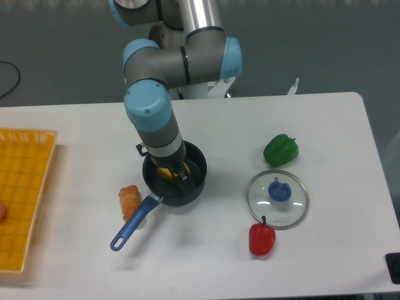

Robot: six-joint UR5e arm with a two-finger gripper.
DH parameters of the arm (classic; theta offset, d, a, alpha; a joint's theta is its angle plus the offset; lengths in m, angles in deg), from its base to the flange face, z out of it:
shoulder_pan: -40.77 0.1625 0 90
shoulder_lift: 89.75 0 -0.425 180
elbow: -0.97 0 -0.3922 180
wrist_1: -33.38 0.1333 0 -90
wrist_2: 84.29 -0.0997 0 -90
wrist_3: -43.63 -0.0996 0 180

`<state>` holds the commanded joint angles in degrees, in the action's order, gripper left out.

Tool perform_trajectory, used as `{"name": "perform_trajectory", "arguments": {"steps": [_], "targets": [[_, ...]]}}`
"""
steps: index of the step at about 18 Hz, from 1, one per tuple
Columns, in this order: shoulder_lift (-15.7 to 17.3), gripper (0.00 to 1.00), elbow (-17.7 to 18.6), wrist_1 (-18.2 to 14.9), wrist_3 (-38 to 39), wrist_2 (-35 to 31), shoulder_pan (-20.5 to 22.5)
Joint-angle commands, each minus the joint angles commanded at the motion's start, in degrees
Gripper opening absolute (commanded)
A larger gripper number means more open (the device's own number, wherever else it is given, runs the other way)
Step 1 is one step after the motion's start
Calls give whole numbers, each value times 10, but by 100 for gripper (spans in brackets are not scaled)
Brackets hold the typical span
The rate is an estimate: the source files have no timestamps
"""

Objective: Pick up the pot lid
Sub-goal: 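Lift the gripper out of the saucepan and move toward the glass lid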

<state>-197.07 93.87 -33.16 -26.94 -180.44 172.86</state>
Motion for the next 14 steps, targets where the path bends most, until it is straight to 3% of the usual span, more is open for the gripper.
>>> {"name": "perform_trajectory", "arguments": {"steps": [6, 9, 14], "targets": [[-17, 100, -6, 5, -12, 2, 81], [-31, 100, -7, 38, -9, 14, 112], [-53, 100, -6, 41, 81, 47, 147]]}}
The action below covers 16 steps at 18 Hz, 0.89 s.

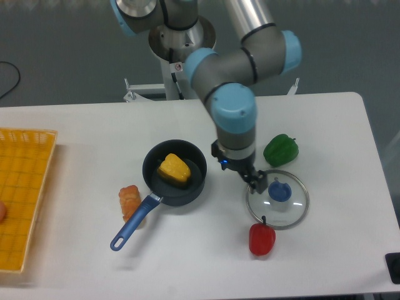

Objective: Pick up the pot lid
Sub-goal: 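Lift the gripper out of the saucepan and move toward the glass lid, then lower the gripper over the glass lid and grasp its blue knob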

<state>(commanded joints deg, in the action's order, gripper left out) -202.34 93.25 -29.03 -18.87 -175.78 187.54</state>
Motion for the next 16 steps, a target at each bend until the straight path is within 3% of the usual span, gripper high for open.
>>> {"name": "perform_trajectory", "arguments": {"steps": [3, 7, 16], "targets": [[-14, 100, 0, 23, 33, 5, 15], [-23, 100, -3, 29, 18, 39, 48], [-69, 100, -33, 45, -4, 35, 49]]}}
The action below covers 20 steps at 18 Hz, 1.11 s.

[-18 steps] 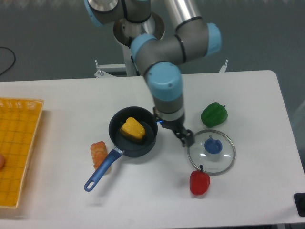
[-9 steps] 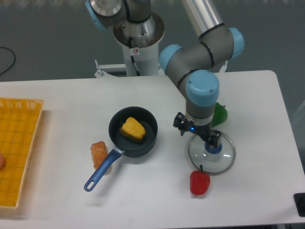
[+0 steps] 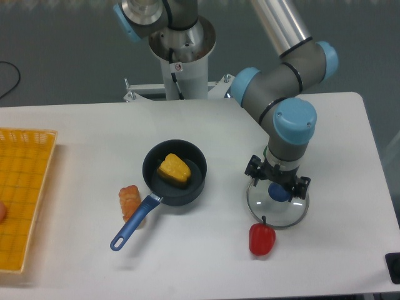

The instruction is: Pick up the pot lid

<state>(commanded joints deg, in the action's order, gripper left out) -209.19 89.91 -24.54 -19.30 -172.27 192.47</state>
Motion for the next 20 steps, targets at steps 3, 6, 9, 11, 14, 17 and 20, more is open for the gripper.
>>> {"name": "perform_trajectory", "arguments": {"steps": [3, 6, 9, 11, 14, 17, 20], "targets": [[-1, 100, 3, -1, -24, -16, 0], [-5, 100, 4, -1, -30, -27, 0], [-12, 100, 4, 0, -30, -30, 0], [-14, 100, 5, 0, -29, -30, 1], [-19, 100, 9, 1, -29, -31, 2], [-20, 100, 7, 0, -31, -30, 8], [-21, 100, 8, 1, -34, -31, 8]]}}
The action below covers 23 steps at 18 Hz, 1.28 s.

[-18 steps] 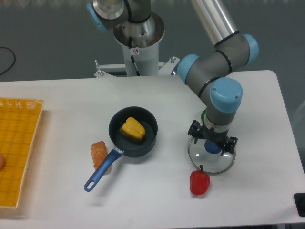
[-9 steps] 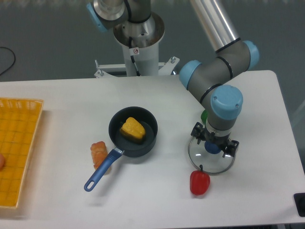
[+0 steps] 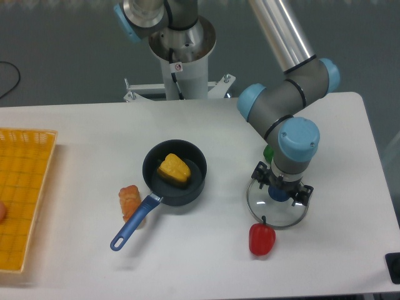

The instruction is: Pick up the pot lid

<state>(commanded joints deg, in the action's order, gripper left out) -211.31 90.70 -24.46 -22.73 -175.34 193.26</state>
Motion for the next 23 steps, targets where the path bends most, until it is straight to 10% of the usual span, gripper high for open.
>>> {"name": "perform_trajectory", "arguments": {"steps": [23], "targets": [[-7, 79, 4, -1, -6, -24, -4]]}}
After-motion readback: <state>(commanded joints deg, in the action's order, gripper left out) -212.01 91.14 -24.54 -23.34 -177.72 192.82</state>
